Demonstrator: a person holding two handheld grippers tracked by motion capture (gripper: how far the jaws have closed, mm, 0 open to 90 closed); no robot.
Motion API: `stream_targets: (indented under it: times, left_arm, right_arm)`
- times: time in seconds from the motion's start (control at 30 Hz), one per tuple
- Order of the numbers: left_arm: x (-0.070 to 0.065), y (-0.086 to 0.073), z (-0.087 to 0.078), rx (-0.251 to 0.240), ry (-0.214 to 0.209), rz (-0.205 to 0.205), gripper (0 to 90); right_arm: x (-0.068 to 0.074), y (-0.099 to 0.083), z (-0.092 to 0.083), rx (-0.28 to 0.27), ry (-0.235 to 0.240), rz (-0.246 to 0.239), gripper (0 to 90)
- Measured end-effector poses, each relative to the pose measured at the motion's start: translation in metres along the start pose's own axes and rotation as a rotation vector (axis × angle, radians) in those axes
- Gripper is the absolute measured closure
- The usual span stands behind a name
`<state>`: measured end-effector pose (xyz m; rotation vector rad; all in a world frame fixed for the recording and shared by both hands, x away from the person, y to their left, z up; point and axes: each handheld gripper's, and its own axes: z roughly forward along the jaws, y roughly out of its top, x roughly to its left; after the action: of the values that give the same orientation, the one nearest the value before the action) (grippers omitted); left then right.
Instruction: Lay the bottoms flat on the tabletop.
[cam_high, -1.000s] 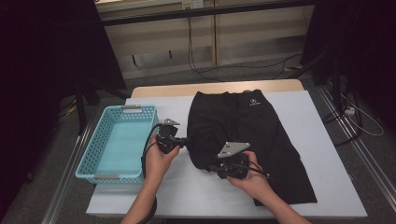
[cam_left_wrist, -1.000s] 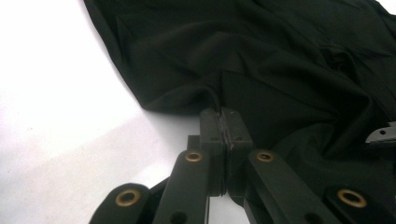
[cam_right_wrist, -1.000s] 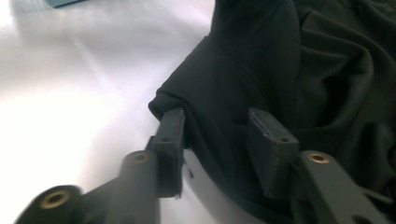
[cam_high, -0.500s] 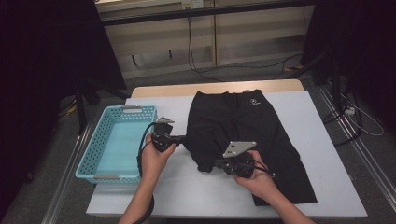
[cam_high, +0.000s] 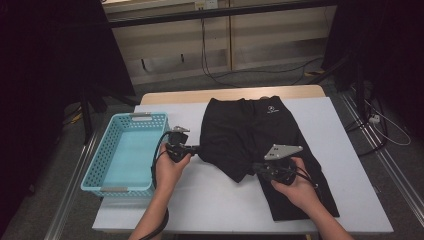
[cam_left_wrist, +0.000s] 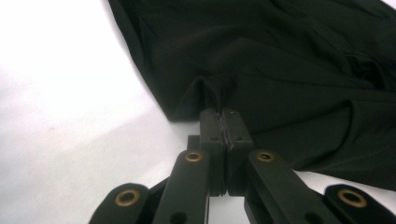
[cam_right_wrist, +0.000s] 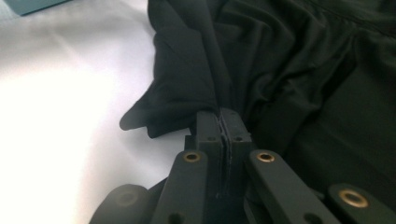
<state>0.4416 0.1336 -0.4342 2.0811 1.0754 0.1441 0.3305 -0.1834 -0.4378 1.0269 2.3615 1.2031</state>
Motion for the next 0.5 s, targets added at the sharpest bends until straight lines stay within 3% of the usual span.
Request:
stream_targets:
  times: [0.1,0.2,0.5]
  left_arm:
    - [0.0,0.0,0.003,0.001,-0.004,0.005,88.7]
    - [0.0,-0.001,0.004,-0.005,-0.009,-0.001,88.6]
    - [-0.003,-0.001,0.001,-0.023,-0.019,-0.007,87.6]
  right_arm:
    - [-0.002,0.0,-0.004,0.001,-0.015,0.008,86.5]
    - [-0.002,0.002,-0.007,0.011,-0.025,-0.001,77.2]
    - [0.013,0.013,-0.01,-0.056,-0.028,-0.021,64.5]
